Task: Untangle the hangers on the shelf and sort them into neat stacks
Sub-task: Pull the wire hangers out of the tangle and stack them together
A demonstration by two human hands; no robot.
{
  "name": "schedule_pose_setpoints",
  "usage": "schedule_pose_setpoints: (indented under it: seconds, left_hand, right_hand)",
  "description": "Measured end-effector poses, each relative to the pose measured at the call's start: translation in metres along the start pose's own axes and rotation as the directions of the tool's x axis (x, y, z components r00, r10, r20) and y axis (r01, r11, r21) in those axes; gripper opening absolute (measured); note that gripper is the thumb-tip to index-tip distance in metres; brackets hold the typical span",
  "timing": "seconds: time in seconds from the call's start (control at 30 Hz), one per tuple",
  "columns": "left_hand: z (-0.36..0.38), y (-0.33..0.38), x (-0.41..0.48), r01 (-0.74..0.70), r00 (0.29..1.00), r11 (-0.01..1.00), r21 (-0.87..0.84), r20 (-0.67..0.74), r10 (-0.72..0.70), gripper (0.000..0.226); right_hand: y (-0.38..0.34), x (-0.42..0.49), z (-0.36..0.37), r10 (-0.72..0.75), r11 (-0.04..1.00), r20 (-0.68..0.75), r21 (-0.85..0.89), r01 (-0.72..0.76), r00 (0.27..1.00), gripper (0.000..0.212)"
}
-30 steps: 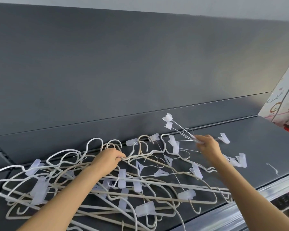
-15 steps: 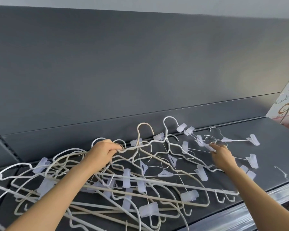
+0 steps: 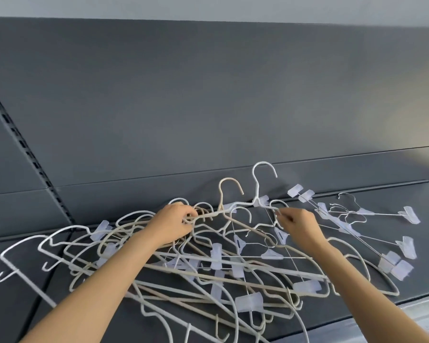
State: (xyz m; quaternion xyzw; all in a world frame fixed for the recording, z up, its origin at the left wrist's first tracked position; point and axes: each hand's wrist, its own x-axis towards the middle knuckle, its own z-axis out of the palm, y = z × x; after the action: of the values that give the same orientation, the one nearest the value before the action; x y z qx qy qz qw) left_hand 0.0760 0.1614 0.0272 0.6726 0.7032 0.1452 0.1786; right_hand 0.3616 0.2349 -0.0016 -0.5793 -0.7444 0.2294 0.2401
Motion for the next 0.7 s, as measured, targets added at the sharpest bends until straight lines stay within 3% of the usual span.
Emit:
schedule_pose_setpoints:
  seconds: [0.13, 0.27, 0.4, 0.5, 0.57, 0.7]
  left_hand:
    - [-0.007, 0.010, 0.000, -0.049, 0.999, 0.998, 0.026, 0.024, 0.048, 0.016]
    - [-0.010, 0.011, -0.001, -0.033, 0.998, 0.995, -0.097, -0.064, 0.027, 0.020]
    - [-0.009, 0.005, -0.009, -0.016, 0.996, 0.975, -0.223, -0.089, -0.004, 0.018]
    - [-0.009, 0.003, -0.016, -0.015, 0.995, 0.960, -0.281, -0.101, -0.014, 0.015]
    - [-0.011, 0.004, -0.018, -0.019, 0.993, 0.954, -0.298, -0.113, -0.016, 0.016]
    - [-0.030, 0.010, -0.022, -0.072, 0.983, 0.948, -0.312, -0.184, 0.014, 0.026]
  right_hand:
    - [-0.037, -0.006, 0.004, -0.140, 0.990, 0.006, 0.001, 0.140, 0.990, 0.036]
    - [-0.053, -0.011, 0.020, -0.138, 0.986, 0.039, -0.087, 0.141, 0.990, 0.045]
    - [-0.047, -0.025, 0.026, -0.099, 0.972, 0.135, -0.197, 0.124, 0.986, 0.012]
    - [-0.047, -0.034, 0.020, -0.105, 0.938, 0.169, -0.311, 0.154, 0.980, 0.024]
    - [-0.054, -0.037, 0.008, -0.128, 0.945, 0.176, -0.278, 0.174, 0.976, 0.024]
    - [-0.079, -0.031, -0.023, -0.232, 0.922, 0.087, -0.297, 0.248, 0.969, 0.023]
